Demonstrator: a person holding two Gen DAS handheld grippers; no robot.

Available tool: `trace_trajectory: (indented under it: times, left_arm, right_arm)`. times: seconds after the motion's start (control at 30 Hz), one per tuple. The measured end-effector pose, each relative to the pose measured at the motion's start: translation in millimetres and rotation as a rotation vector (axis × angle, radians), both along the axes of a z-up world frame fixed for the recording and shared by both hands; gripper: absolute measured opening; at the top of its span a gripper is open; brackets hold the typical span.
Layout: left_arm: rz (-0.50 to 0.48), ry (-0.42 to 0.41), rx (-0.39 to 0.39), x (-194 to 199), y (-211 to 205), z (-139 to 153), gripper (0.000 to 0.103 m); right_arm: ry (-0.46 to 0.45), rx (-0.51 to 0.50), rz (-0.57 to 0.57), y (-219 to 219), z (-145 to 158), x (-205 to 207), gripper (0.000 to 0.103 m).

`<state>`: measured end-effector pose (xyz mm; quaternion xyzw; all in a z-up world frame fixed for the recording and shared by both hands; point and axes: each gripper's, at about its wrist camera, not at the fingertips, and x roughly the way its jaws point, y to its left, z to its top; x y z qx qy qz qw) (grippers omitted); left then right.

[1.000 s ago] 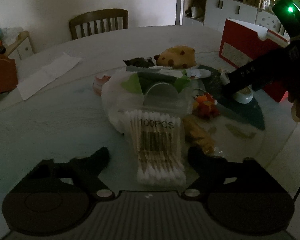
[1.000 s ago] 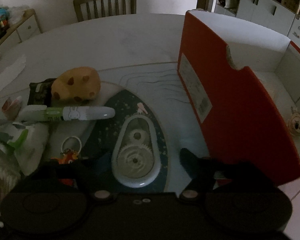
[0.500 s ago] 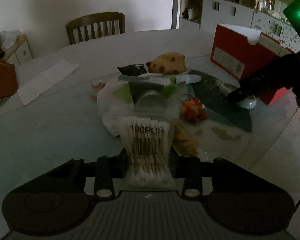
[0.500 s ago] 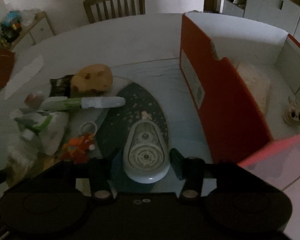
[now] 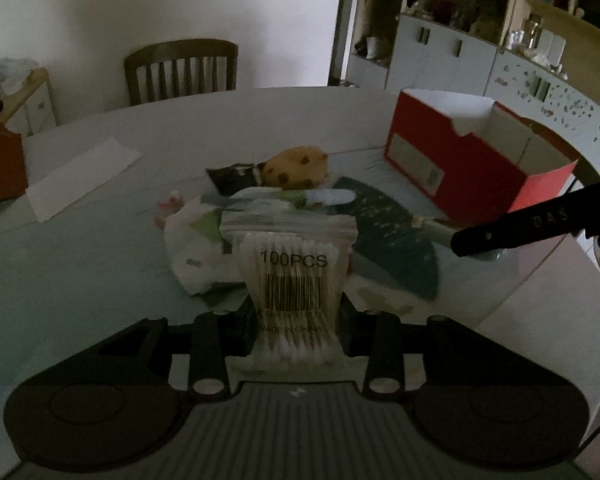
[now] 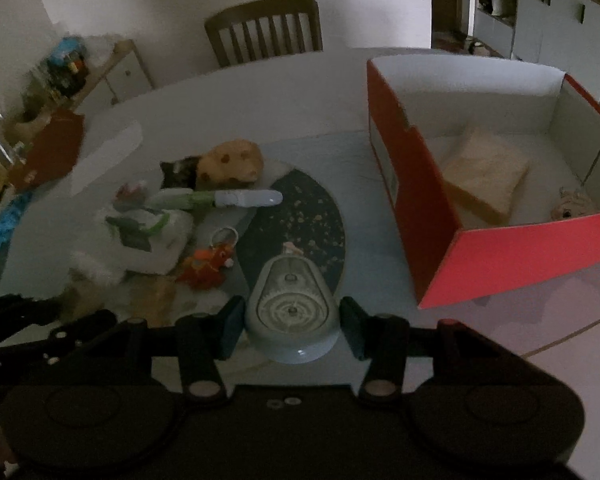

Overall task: Organize objects
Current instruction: 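Carry the cotton-swab pack and tape dispenser with both tools into the shoebox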

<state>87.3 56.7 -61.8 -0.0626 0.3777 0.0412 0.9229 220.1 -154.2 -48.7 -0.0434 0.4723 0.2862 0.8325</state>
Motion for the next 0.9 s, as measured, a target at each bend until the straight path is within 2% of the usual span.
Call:
trace_trajectory:
  times: [0.33, 0.57, 0.9]
  left_arm:
    - [-0.051, -0.040, -0.022, 15.4, -29.9, 29.0, 0.037]
    - [-0.102, -0.065, -0.036, 46.5, -56.3, 47.7, 0.037]
    - [-0.168, -0.093, -0.008, 98.8, -100.8, 67.2, 0.037]
  right_arm:
    - [-0.066, 0.078, -0.027, -36.1, 34.9, 4.2, 0.051]
    - [-0.120, 0.105, -0.070, -67.7, 51.3, 21.0, 0.051]
    - [-0.173, 0.106, -0.113, -111.3, 58.2, 53.7, 0.051]
